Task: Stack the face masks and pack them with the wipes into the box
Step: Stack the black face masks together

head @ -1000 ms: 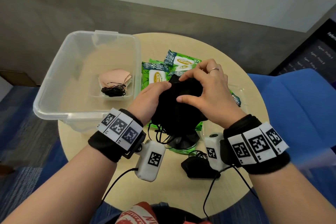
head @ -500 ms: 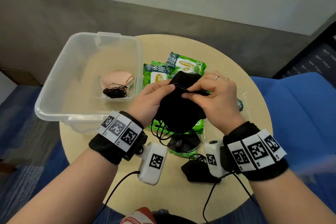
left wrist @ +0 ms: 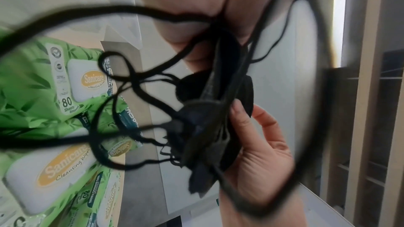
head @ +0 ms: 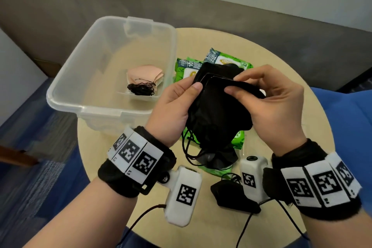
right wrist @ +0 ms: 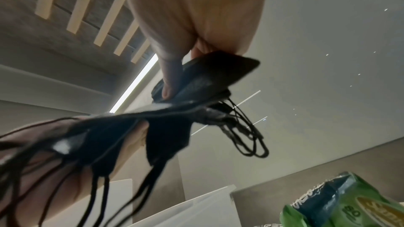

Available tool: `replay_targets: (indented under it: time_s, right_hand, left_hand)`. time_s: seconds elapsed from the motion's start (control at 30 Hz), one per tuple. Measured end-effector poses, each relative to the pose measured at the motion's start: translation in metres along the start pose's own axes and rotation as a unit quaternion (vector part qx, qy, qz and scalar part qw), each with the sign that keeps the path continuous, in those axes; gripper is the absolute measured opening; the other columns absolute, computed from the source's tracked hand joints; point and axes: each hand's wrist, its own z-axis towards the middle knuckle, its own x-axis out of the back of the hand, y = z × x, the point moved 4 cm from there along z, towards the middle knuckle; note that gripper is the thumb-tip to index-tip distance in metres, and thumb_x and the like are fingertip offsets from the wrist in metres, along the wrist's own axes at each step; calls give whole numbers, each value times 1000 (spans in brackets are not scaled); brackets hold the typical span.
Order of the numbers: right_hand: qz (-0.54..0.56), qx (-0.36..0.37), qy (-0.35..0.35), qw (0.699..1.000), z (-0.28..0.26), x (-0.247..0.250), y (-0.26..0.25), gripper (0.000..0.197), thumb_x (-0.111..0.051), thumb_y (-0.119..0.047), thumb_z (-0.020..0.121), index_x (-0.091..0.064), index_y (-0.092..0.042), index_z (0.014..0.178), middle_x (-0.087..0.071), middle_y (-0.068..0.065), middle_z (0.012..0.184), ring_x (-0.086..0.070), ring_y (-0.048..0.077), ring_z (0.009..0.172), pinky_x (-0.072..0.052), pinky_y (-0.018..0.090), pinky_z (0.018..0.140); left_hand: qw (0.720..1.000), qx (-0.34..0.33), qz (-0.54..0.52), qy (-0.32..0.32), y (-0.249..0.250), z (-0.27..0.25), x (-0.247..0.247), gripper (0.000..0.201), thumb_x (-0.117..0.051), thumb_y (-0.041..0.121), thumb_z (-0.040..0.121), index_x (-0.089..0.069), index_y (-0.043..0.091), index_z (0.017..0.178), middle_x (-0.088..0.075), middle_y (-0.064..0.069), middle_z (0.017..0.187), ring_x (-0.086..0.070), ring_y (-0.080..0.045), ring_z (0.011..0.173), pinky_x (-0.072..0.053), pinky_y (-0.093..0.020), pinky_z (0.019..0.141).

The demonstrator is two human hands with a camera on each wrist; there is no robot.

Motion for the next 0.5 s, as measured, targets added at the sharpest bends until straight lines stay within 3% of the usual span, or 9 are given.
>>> replay_targets:
  time_s: [0.1, 0.23, 0.37, 0.5]
  right_hand:
    - [6, 13, 0, 1000, -12, -4, 10, 29, -74, -8, 75, -58, -32, 77, -65, -13, 78, -63, 8, 73, -50, 25, 72]
    - [41, 3, -3, 999, -33, -4, 21, 26, -72, -1, 75, -58, -23, 76, -67, -8, 89, -65, 8, 88, -50, 24, 83]
    - [98, -37, -23, 994, -57, 2, 23, 25, -72, 2, 74, -59, -19, 77, -66, -21, 68, -61, -3, 69, -47, 12, 69]
    - [137, -59, -94, 984, -79, 6, 14, 16, -73, -8, 70, -61, -16, 78, -69, -17, 68, -62, -2, 66, -48, 11, 64]
  left_hand:
    - [1000, -20, 3, 6, -9, -10, 6, 26, -43, 14, 86, -62, 8, 103, -71, -1, 86, -66, -11, 81, -53, -22, 78]
    - [999, -45, 2, 18, -23, -25, 17, 26, -42, 13, 87, -61, 8, 105, -71, 0, 89, -66, -11, 85, -53, -23, 81]
    - [998, -55, 8, 14, -37, -43, 22, 26, -39, 9, 94, -62, 9, 105, -72, 1, 90, -67, -10, 86, -54, -22, 80]
    - [998, -63, 16, 23, -47, -61, 23, 25, -38, 8, 97, -62, 7, 104, -71, -1, 88, -67, -12, 82, -55, -22, 76]
